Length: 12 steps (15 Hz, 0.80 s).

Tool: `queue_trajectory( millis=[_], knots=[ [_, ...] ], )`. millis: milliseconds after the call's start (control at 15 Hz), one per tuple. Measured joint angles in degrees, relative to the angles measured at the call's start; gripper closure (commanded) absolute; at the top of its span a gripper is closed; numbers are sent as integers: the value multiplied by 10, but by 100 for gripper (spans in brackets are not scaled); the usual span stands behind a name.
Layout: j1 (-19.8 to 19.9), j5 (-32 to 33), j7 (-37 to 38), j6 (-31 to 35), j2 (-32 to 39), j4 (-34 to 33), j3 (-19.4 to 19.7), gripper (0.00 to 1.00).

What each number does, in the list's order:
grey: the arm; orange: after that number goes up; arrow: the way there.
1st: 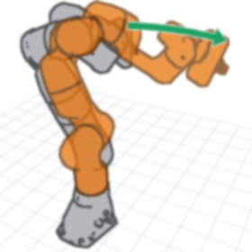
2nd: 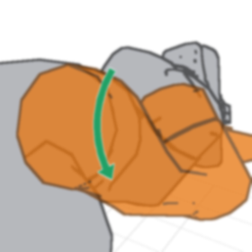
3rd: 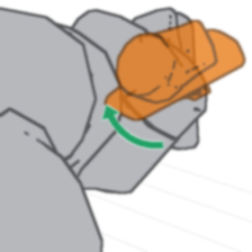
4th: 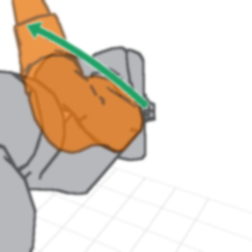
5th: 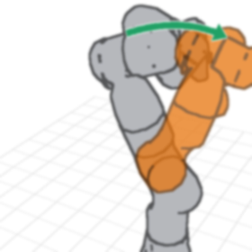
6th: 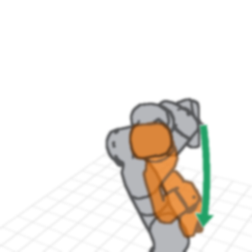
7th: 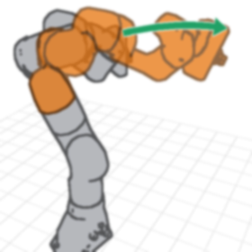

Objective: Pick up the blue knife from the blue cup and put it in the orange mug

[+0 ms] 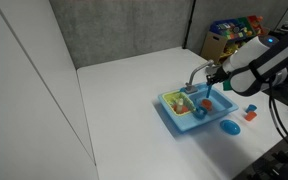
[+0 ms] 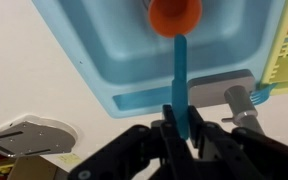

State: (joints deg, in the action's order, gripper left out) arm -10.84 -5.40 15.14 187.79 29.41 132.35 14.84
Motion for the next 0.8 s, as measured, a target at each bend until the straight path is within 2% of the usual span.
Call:
queue_trajectory(
  millis=[333,800],
  knots=[
    [-3,0,-1,8,-6,21,6,93],
    [-2,-5,-3,32,16,23,-5,93]
  ],
)
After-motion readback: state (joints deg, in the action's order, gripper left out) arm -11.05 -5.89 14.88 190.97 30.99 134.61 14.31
